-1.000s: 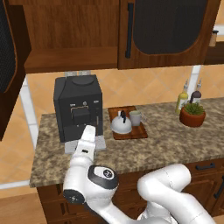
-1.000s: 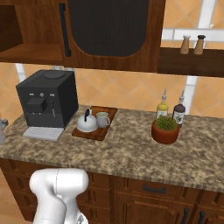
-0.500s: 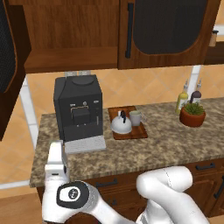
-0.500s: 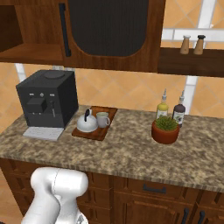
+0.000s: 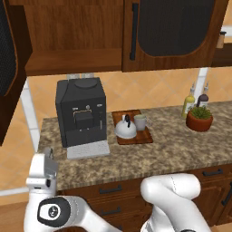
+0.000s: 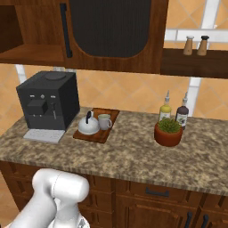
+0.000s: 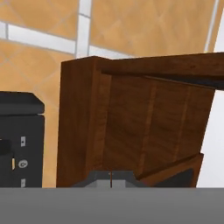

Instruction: Pick the kettle from the counter and place it on the tray. Then pick the mug from the cabinet and place it on the tray. Then close the cabinet doors.

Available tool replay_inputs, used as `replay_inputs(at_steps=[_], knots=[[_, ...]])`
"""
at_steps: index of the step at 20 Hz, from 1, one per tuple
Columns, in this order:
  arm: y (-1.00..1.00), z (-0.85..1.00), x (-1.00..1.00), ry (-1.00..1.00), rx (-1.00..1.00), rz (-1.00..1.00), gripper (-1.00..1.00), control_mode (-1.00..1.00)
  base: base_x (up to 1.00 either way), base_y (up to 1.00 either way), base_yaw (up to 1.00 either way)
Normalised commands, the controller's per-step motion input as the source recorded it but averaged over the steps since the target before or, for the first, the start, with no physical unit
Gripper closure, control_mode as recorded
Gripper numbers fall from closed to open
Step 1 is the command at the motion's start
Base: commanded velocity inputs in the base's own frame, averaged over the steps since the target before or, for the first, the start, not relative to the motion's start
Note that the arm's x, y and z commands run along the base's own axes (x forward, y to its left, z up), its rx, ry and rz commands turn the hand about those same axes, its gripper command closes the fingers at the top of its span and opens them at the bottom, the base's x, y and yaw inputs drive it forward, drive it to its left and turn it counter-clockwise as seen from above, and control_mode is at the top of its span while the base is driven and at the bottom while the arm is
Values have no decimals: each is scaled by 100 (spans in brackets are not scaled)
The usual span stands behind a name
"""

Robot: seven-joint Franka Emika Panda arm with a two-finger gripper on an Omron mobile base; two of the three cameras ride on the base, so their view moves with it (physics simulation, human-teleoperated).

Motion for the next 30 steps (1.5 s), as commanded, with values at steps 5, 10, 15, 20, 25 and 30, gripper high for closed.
replay_inputs(at_steps=[5, 10, 15, 20, 25, 30], knots=[[36, 1, -6, -19, 0, 0, 100, -100, 0, 0, 0], [51, 37, 0, -28, 0, 0, 100, -100, 0, 0, 0], [71, 42, 0, -5, -1, 0, 100, -100, 0, 0, 0], [58, 9, 0, -6, -1, -5, 100, -100, 0, 0, 0], [22, 16, 2, -1, 0, -11, 100, -100, 0, 0, 0], [26, 31, 0, -3, 0, -9, 100, -100, 0, 0, 0]])
